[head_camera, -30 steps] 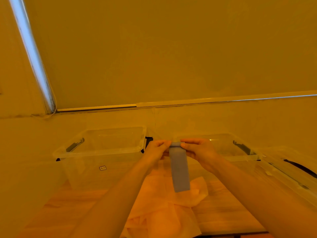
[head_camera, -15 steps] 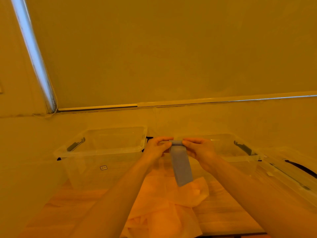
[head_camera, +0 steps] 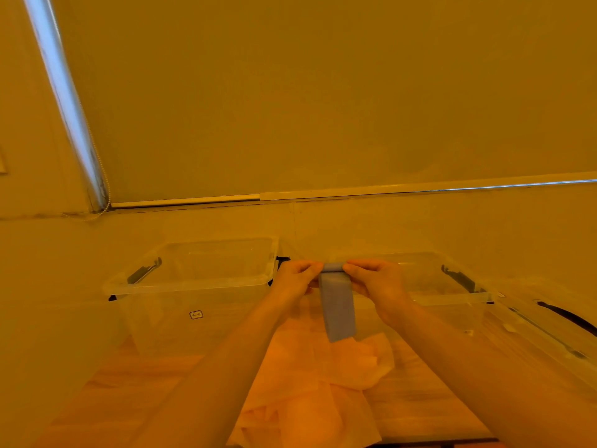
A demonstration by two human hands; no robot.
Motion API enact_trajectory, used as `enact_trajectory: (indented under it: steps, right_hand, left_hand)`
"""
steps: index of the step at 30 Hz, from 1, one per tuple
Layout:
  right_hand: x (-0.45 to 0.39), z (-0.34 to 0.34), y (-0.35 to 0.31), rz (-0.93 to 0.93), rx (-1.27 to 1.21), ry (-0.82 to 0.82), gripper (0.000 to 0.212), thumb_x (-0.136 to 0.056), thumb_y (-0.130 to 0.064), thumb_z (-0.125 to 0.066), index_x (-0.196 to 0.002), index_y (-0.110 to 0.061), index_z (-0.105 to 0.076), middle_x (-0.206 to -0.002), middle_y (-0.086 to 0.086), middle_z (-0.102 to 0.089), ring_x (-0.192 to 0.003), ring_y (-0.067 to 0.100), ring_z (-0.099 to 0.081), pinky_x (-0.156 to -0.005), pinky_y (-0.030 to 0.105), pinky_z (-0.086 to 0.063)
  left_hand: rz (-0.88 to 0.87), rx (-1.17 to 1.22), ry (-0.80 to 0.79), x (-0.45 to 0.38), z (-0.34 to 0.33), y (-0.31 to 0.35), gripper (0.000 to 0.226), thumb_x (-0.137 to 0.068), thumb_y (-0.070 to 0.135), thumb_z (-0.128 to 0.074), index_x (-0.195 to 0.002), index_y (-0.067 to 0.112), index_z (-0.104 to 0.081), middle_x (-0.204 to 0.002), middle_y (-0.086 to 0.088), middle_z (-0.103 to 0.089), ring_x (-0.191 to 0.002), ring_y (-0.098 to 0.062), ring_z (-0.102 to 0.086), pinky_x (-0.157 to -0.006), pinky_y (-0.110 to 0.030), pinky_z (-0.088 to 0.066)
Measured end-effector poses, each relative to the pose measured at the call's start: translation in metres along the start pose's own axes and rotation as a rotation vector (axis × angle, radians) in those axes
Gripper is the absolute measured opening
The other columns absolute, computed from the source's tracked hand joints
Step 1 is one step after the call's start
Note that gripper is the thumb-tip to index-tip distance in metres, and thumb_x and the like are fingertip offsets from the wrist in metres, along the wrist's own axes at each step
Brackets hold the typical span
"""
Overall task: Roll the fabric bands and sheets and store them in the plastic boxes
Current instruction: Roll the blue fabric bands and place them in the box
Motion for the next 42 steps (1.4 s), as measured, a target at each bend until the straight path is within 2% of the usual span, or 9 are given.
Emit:
enact_trajectory:
  steps: [5, 11, 16, 22, 25, 29, 33, 39, 42]
  right_hand:
    - [-0.0002, -0.0018, -0.0008, -0.004, 0.005, -0.014, 0.012, -0.082, 0.006, -0.067, -0.090, -0.003, -0.065, -0.088, 0.012, -0.065, -0.076, 0.018, -0.064, -0.058, 0.021, -0.057]
    - [0.0016, -0.0017, -0.0017, -0.033, -0.018, -0.060, 0.011, -0.086, 0.005, -0.063, -0.096, 0.001, -0.064, -0.094, 0.015, -0.064, -0.078, 0.022, -0.063, -0.059, 0.025, -0.056]
    - [0.0028, -0.0029, -0.0019, -0.044, -0.073, -0.033, 0.011, -0.084, 0.007, -0.064, -0.081, -0.003, -0.065, -0.082, 0.012, -0.065, -0.068, 0.016, -0.064, -0.053, 0.020, -0.054]
    - [0.0046, -0.0043, -0.0005, -0.057, -0.114, -0.036, 0.013, -0.083, 0.011, -0.063, -0.094, 0.004, -0.065, -0.084, 0.010, -0.065, -0.074, 0.018, -0.062, -0.054, 0.017, -0.054]
    - [0.0053, -0.0049, -0.0003, -0.055, -0.092, -0.074, 0.025, -0.083, 0.012, -0.061, -0.107, 0.005, -0.063, -0.088, 0.011, -0.065, -0.078, 0.017, -0.063, -0.057, 0.016, -0.054]
    - [0.0065, -0.0046, 0.0013, -0.110, -0.085, -0.095, 0.023, -0.085, 0.003, -0.065, -0.107, -0.004, -0.061, -0.098, 0.013, -0.066, -0.088, 0.021, -0.065, -0.067, 0.024, -0.057]
    - [0.0078, -0.0042, 0.0048, -0.179, -0.021, -0.127, 0.013, -0.087, -0.017, -0.067, -0.097, -0.009, -0.066, -0.101, 0.013, -0.070, -0.092, 0.025, -0.068, -0.075, 0.033, -0.056]
    - [0.0062, -0.0017, 0.0052, -0.147, 0.008, -0.137, 0.026, -0.089, -0.007, -0.064, -0.113, 0.004, -0.063, -0.109, 0.020, -0.068, -0.090, 0.026, -0.068, -0.074, 0.032, -0.056]
    - [0.0070, -0.0025, 0.0051, -0.133, -0.014, -0.132, 0.026, -0.088, -0.001, -0.063, -0.113, 0.003, -0.061, -0.108, 0.019, -0.066, -0.083, 0.021, -0.067, -0.069, 0.027, -0.058]
  left_hand:
    - [0.000, -0.024, -0.017, 0.0003, 0.0016, 0.0008, 0.027, -0.096, 0.027, -0.054, -0.113, 0.012, -0.067, -0.106, -0.007, -0.069, -0.093, -0.017, -0.066, -0.064, -0.018, -0.043]
    - [-0.005, 0.067, -0.058, -0.0001, 0.0052, 0.0025, 0.025, -0.093, 0.013, -0.058, -0.117, 0.011, -0.065, -0.098, -0.006, -0.066, -0.075, -0.008, -0.060, -0.058, -0.014, -0.042]
    - [-0.012, 0.101, -0.074, 0.0005, 0.0061, 0.0005, 0.025, -0.091, 0.004, -0.059, -0.113, 0.015, -0.065, -0.091, -0.003, -0.065, -0.074, -0.009, -0.057, -0.057, -0.014, -0.042]
    - [0.100, 0.115, -0.040, 0.0010, 0.0022, -0.0053, 0.011, -0.094, 0.029, -0.057, -0.098, 0.022, -0.065, -0.089, -0.005, -0.065, -0.074, -0.015, -0.062, -0.059, -0.022, -0.046]
    - [0.078, 0.106, -0.051, 0.0006, 0.0020, -0.0066, 0.017, -0.097, 0.026, -0.052, -0.085, 0.020, -0.063, -0.077, -0.003, -0.061, -0.063, -0.010, -0.057, -0.053, -0.019, -0.041]
    - [0.055, 0.098, -0.037, -0.0011, 0.0024, -0.0052, 0.015, -0.097, 0.022, -0.052, -0.100, 0.014, -0.064, -0.091, -0.008, -0.063, -0.079, -0.015, -0.058, -0.064, -0.023, -0.047]
    - [0.041, 0.097, -0.019, -0.0018, 0.0037, -0.0045, 0.014, -0.097, 0.023, -0.053, -0.104, 0.019, -0.063, -0.097, -0.006, -0.064, -0.084, -0.014, -0.059, -0.068, -0.024, -0.048]
    - [0.054, 0.114, -0.049, 0.0018, 0.0050, -0.0037, 0.019, -0.097, 0.022, -0.053, -0.111, 0.022, -0.064, -0.103, -0.002, -0.065, -0.087, -0.014, -0.059, -0.070, -0.023, -0.045]
    - [0.083, 0.138, -0.026, 0.0019, 0.0047, -0.0055, 0.016, -0.097, 0.026, -0.053, -0.104, 0.020, -0.066, -0.093, -0.004, -0.064, -0.078, -0.013, -0.058, -0.065, -0.023, -0.044]
Point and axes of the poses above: each hand's wrist, its own x-axis away from the middle knuckle, its own z-axis out of the back of the hand, y = z × x, the point moved 3 cm from there along -x, towards the middle knuckle
